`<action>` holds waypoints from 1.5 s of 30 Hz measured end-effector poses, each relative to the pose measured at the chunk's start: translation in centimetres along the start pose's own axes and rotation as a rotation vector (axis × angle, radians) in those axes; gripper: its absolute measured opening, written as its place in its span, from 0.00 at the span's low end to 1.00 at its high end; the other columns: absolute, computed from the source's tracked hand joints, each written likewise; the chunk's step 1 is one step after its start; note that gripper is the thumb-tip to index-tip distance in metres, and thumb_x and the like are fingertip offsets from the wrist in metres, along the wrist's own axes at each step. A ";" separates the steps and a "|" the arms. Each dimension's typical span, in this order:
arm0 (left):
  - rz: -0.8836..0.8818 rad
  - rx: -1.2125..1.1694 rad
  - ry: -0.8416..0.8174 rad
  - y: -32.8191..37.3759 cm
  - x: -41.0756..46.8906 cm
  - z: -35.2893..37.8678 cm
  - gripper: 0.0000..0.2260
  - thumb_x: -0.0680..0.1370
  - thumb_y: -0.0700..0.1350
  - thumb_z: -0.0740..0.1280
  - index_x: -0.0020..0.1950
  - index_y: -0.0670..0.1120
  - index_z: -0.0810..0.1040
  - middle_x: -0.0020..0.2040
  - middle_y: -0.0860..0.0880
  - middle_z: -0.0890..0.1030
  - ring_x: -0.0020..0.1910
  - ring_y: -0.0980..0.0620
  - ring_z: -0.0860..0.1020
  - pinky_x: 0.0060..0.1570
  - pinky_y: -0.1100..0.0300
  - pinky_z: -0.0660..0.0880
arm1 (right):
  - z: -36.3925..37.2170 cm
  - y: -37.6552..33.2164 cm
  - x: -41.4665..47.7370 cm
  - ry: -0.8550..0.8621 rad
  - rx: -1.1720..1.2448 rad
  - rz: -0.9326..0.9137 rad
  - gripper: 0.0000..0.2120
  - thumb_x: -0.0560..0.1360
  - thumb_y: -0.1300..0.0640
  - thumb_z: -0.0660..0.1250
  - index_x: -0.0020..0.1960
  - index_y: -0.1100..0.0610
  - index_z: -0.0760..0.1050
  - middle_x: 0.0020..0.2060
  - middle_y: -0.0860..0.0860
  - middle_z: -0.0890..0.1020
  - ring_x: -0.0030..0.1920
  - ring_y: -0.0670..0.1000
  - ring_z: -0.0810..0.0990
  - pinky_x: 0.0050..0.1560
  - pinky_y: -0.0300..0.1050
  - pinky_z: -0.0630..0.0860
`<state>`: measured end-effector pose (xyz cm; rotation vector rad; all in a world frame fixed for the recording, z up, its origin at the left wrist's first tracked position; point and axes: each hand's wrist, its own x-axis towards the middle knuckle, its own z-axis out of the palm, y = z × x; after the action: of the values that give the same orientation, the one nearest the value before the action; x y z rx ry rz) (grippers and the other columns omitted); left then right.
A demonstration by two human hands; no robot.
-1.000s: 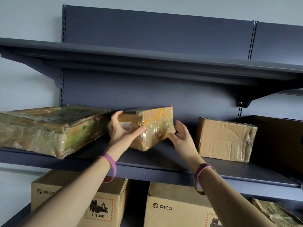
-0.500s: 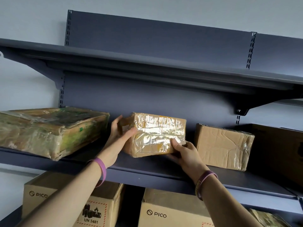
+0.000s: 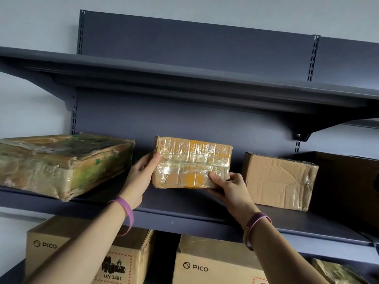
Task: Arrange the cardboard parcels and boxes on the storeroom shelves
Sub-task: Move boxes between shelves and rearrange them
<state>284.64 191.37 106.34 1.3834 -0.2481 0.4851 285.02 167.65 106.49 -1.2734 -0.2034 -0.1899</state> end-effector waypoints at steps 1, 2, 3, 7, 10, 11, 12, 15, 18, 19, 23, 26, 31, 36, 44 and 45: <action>-0.003 0.003 -0.004 0.0 0.0 0.0 0.28 0.63 0.73 0.68 0.60 0.64 0.76 0.63 0.56 0.81 0.65 0.52 0.76 0.72 0.44 0.67 | 0.0 0.0 0.0 0.005 -0.012 -0.003 0.26 0.72 0.60 0.75 0.65 0.60 0.67 0.57 0.58 0.80 0.50 0.53 0.86 0.48 0.49 0.84; -0.020 0.012 -0.008 0.2 0.0 0.1 0.24 0.66 0.71 0.67 0.59 0.65 0.76 0.63 0.56 0.81 0.65 0.52 0.76 0.73 0.43 0.67 | 0.0 -0.1 -0.1 0.008 -0.019 -0.008 0.26 0.72 0.60 0.75 0.65 0.60 0.66 0.57 0.57 0.80 0.50 0.53 0.86 0.48 0.49 0.84; -0.029 0.009 -0.009 0.2 0.0 0.1 0.19 0.69 0.69 0.67 0.57 0.65 0.77 0.62 0.56 0.81 0.65 0.52 0.77 0.73 0.43 0.66 | 0.0 -0.1 -0.1 0.010 -0.022 -0.013 0.26 0.72 0.61 0.75 0.64 0.59 0.66 0.56 0.57 0.80 0.49 0.53 0.86 0.48 0.49 0.84; -0.042 0.007 0.021 0.1 0.3 0.2 0.05 0.81 0.59 0.64 0.51 0.63 0.79 0.54 0.60 0.82 0.59 0.55 0.78 0.72 0.43 0.67 | 0.1 0.1 0.1 0.022 -0.044 -0.031 0.26 0.71 0.61 0.76 0.62 0.58 0.65 0.56 0.57 0.80 0.50 0.54 0.85 0.50 0.50 0.83; -0.043 0.016 0.026 0.0 0.1 0.1 0.20 0.72 0.69 0.66 0.58 0.62 0.79 0.60 0.56 0.81 0.63 0.52 0.76 0.72 0.42 0.67 | 0.3 0.2 0.3 0.011 -0.075 -0.061 0.27 0.69 0.59 0.77 0.60 0.56 0.65 0.57 0.57 0.80 0.52 0.54 0.85 0.50 0.49 0.83; -0.038 0.010 0.016 -0.2 0.3 0.0 0.31 0.66 0.74 0.65 0.64 0.60 0.77 0.63 0.55 0.79 0.66 0.51 0.75 0.72 0.41 0.66 | 0.3 0.3 0.4 0.000 -0.088 -0.079 0.27 0.69 0.60 0.77 0.60 0.55 0.64 0.57 0.56 0.80 0.52 0.54 0.85 0.48 0.47 0.83; -0.033 0.016 0.008 -0.1 0.2 0.0 0.39 0.63 0.78 0.64 0.68 0.59 0.75 0.66 0.55 0.78 0.67 0.50 0.74 0.72 0.41 0.66 | 0.4 0.3 0.3 -0.014 -0.098 -0.101 0.28 0.69 0.61 0.77 0.61 0.55 0.64 0.57 0.56 0.80 0.52 0.54 0.84 0.45 0.45 0.82; -0.040 -0.015 0.020 -0.3 0.5 -0.1 0.34 0.70 0.74 0.65 0.68 0.55 0.71 0.67 0.57 0.74 0.68 0.54 0.70 0.72 0.50 0.62 | 0.6 0.5 0.3 -0.066 -0.176 -0.167 0.34 0.69 0.62 0.78 0.67 0.52 0.63 0.58 0.54 0.78 0.55 0.53 0.83 0.46 0.43 0.82; 0.005 -0.009 0.020 -0.4 0.3 -0.2 0.42 0.67 0.69 0.73 0.75 0.53 0.65 0.72 0.56 0.71 0.72 0.52 0.68 0.73 0.47 0.62 | 0.7 0.6 0.1 -0.101 -0.254 -0.218 0.35 0.65 0.50 0.78 0.68 0.50 0.69 0.60 0.54 0.77 0.58 0.53 0.81 0.56 0.49 0.81; 0.009 -0.016 0.040 -0.4 0.4 -0.4 0.40 0.68 0.66 0.75 0.74 0.53 0.66 0.71 0.55 0.73 0.71 0.51 0.70 0.72 0.45 0.65 | 0.7 0.6 0.1 -0.106 -0.247 -0.221 0.33 0.65 0.46 0.76 0.68 0.50 0.71 0.60 0.55 0.78 0.59 0.54 0.81 0.59 0.52 0.80; -0.041 -0.124 0.100 -0.4 0.6 -0.7 0.17 0.77 0.50 0.73 0.64 0.54 0.74 0.60 0.54 0.81 0.62 0.52 0.78 0.62 0.46 0.75 | 0.7 0.3 -0.2 -0.093 -0.174 -0.268 0.13 0.81 0.49 0.62 0.62 0.52 0.76 0.60 0.54 0.81 0.58 0.54 0.82 0.55 0.52 0.82; -0.047 -0.147 0.100 -0.5 0.6 -0.6 0.14 0.79 0.47 0.70 0.64 0.53 0.76 0.59 0.54 0.83 0.60 0.52 0.80 0.60 0.47 0.77 | 0.7 0.1 -0.2 -0.043 -0.135 -0.243 0.18 0.79 0.50 0.66 0.67 0.51 0.70 0.64 0.53 0.77 0.58 0.54 0.81 0.47 0.48 0.83; -0.087 -0.187 0.055 -0.2 0.4 -0.7 0.13 0.77 0.53 0.71 0.60 0.53 0.77 0.60 0.53 0.82 0.62 0.50 0.79 0.65 0.39 0.72 | 0.7 -0.4 -0.5 -0.142 0.115 -0.011 0.38 0.70 0.44 0.69 0.75 0.55 0.63 0.65 0.58 0.78 0.56 0.59 0.84 0.49 0.55 0.83; -0.096 -0.275 0.036 0.6 -0.1 -0.4 0.23 0.73 0.55 0.73 0.67 0.53 0.75 0.67 0.54 0.76 0.69 0.51 0.73 0.66 0.36 0.72 | 0.6 -0.9 -1.0 -0.147 0.249 0.050 0.19 0.79 0.49 0.64 0.63 0.61 0.75 0.52 0.57 0.85 0.50 0.56 0.86 0.38 0.45 0.83; -0.048 -0.042 0.130 0.0 0.1 0.0 0.37 0.72 0.61 0.72 0.78 0.59 0.61 0.77 0.51 0.63 0.74 0.44 0.66 0.72 0.38 0.65 | 0.9 -0.5 -1.0 -0.104 0.154 -0.124 0.19 0.75 0.55 0.68 0.62 0.63 0.71 0.53 0.55 0.82 0.51 0.51 0.85 0.45 0.47 0.83; -0.036 -0.030 0.137 0.0 0.0 0.1 0.37 0.72 0.62 0.72 0.78 0.60 0.60 0.74 0.54 0.65 0.74 0.44 0.65 0.72 0.39 0.65 | 0.9 -0.5 -1.1 -0.099 0.162 -0.133 0.18 0.75 0.56 0.68 0.62 0.62 0.70 0.53 0.55 0.83 0.51 0.51 0.85 0.44 0.47 0.83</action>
<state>284.67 191.33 106.38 1.3174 -0.1179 0.5419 283.83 168.37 106.93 -1.1098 -0.3817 -0.2208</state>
